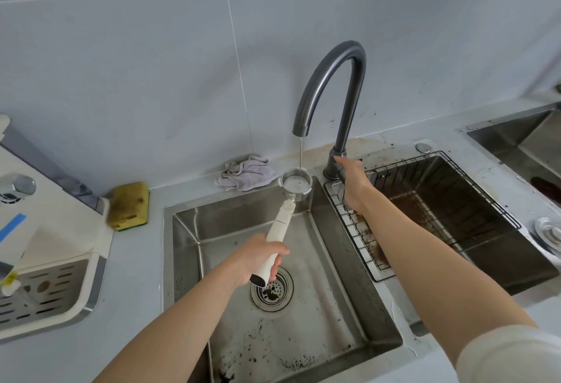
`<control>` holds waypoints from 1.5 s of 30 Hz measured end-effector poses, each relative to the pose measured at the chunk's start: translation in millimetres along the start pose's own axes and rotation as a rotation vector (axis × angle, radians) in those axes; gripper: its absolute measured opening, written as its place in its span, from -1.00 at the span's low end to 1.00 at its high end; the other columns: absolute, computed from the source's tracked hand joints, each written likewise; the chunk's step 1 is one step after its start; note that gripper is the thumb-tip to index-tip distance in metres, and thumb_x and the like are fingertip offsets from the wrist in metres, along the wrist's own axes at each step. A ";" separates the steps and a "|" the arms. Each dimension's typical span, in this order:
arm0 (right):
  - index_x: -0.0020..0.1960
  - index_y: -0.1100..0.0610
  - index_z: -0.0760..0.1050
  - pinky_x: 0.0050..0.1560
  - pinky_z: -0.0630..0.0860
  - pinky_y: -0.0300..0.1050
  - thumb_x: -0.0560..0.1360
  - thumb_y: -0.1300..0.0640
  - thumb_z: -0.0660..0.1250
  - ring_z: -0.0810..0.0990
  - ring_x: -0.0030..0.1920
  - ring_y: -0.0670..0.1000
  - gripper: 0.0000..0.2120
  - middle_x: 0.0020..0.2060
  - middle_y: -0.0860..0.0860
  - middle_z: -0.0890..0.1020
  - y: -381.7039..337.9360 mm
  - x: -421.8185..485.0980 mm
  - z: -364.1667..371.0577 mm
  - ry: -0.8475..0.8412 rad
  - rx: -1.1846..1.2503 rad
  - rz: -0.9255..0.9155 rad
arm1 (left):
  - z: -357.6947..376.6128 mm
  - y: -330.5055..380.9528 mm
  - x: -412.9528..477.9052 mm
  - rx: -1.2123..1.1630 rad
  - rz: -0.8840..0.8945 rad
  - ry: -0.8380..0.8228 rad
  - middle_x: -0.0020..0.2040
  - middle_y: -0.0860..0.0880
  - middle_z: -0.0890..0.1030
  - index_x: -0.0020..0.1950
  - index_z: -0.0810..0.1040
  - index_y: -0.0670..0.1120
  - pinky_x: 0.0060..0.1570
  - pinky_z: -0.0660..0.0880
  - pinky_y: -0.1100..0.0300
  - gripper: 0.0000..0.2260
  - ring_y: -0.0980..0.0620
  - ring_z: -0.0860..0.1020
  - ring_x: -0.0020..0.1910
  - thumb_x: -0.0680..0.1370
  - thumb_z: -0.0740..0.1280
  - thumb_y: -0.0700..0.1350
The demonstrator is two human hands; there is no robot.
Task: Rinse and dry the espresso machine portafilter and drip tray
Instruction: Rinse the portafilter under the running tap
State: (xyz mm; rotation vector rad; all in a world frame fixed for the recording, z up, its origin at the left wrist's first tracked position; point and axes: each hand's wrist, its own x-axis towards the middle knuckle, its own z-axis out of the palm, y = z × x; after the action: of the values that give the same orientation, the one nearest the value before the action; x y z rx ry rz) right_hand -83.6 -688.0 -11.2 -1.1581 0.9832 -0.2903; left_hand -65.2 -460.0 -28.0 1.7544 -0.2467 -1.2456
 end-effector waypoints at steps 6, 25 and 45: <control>0.44 0.21 0.01 0.32 0.23 0.06 0.54 -0.18 0.09 0.24 0.38 0.17 -0.35 0.39 0.17 0.27 -13.0 2.2 6.5 0.047 -0.200 -0.032 | -0.7 -0.2 -0.6 0.002 0.010 -0.001 -0.50 -0.04 0.43 -0.14 0.38 -0.18 -0.54 0.39 0.26 -0.91 0.07 0.36 -0.62 0.46 0.30 -0.25; 0.29 0.15 0.26 0.23 0.41 0.01 0.57 0.03 0.17 0.53 0.15 0.11 -0.65 0.20 0.15 0.51 69.4 -103.2 36.2 -0.434 -0.134 0.045 | -1.7 -8.1 -25.3 -0.009 0.039 0.078 -0.47 -0.09 0.43 -0.05 0.39 -0.21 -0.57 0.38 0.25 -0.88 0.05 0.38 -0.63 0.47 0.30 -0.29; 0.02 0.26 0.43 0.03 0.52 -0.02 0.48 0.26 0.32 0.53 -0.04 0.12 -0.85 -0.15 0.14 0.54 100.6 -135.3 126.0 -0.318 0.049 0.128 | -35.1 -37.6 -65.2 0.801 0.104 0.581 -0.27 0.02 0.49 0.14 0.42 -0.09 -0.43 0.33 0.20 -0.76 0.00 0.48 -0.31 0.48 0.23 -0.18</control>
State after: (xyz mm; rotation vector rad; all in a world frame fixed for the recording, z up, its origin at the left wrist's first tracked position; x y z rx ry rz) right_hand -91.4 -478.0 -23.5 -1.0528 0.7614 -0.0252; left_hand -79.1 -379.3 -14.3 2.6562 -0.5299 -0.5201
